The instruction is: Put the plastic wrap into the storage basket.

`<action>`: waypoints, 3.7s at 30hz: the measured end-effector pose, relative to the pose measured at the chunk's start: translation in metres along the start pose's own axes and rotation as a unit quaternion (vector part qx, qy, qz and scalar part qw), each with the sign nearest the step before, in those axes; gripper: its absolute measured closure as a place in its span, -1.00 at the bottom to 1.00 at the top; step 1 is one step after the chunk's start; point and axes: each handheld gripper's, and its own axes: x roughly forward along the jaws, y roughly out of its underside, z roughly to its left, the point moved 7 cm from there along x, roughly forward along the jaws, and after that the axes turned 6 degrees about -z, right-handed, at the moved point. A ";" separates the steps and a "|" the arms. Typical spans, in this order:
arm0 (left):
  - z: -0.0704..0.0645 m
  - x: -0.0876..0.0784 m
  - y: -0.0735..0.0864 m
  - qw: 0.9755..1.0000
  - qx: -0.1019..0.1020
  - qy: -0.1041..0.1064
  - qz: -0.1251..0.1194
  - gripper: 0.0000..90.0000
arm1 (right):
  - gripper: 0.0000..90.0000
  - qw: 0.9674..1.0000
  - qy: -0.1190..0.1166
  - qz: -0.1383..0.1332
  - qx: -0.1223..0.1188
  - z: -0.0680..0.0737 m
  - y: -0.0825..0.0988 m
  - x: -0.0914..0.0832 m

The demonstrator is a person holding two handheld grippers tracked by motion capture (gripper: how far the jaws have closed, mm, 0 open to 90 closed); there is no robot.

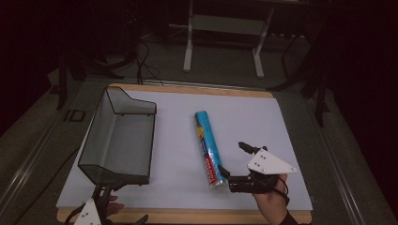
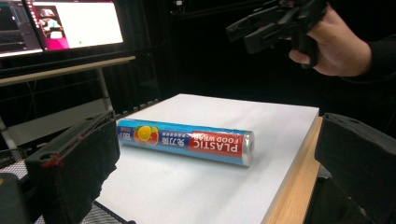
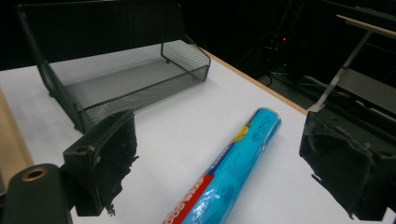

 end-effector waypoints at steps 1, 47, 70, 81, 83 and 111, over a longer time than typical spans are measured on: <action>0.000 0.000 0.000 1.000 0.000 0.000 0.001 -0.98 | -0.76 1.000 0.002 0.002 0.002 -0.002 -0.001 0.004; -0.002 0.002 0.001 1.000 0.000 0.010 0.010 -0.98 | -0.78 0.971 0.077 0.190 0.120 -0.052 0.060 0.142; -0.005 0.003 0.003 1.000 0.004 0.021 0.017 -0.98 | -0.71 0.903 0.096 0.359 0.215 -0.050 0.103 0.178; -0.004 0.004 0.005 0.999 0.004 0.020 0.025 -0.98 | -0.63 0.866 0.099 0.424 0.246 -0.051 0.113 0.188; -0.004 0.004 0.006 0.999 0.004 0.020 0.029 -0.98 | -0.63 0.861 0.099 0.433 0.249 -0.052 0.116 0.189; -0.003 0.005 0.007 0.999 0.004 0.018 0.034 -0.98 | -0.30 0.847 0.105 0.443 0.273 -0.055 0.110 0.189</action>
